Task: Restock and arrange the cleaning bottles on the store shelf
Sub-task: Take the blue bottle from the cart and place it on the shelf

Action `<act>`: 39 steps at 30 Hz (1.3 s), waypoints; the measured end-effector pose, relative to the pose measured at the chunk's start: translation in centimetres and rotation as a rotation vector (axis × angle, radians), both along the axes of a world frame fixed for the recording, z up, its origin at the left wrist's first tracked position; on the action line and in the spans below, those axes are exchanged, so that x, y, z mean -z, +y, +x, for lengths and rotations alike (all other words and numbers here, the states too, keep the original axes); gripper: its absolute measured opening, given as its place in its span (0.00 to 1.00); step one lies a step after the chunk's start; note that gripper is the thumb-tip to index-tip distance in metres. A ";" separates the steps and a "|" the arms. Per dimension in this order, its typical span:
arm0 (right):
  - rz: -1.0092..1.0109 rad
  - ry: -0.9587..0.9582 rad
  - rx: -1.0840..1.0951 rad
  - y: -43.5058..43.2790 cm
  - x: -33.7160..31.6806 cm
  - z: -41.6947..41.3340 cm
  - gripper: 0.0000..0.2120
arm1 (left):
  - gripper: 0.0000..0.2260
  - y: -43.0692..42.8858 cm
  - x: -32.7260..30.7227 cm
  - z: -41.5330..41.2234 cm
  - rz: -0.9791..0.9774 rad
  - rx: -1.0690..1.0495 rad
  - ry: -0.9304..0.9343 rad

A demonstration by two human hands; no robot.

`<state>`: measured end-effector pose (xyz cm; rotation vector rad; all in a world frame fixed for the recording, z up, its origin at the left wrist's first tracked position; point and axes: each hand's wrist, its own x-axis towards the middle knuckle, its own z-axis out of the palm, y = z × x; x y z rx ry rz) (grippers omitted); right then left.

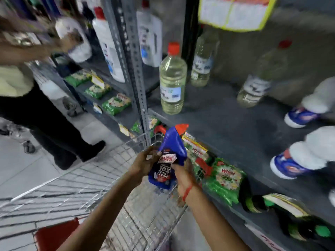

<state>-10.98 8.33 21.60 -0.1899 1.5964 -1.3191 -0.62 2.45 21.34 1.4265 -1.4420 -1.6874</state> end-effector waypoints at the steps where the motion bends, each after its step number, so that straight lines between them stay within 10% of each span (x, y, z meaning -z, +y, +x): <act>1: -0.033 0.073 0.021 0.1 -1.3 -0.7 0.19 | 0.04 0.0 -1.5 -0.7 -0.025 0.006 0.047; 17: -0.370 0.565 0.286 20.3 -15.9 -16.9 0.16 | 0.08 14.1 -16.1 -18.4 -0.251 0.475 0.462; 39: -0.048 0.745 0.432 42.4 -8.4 -38.3 0.19 | 0.19 32.6 -9.2 -43.1 -0.652 1.003 0.127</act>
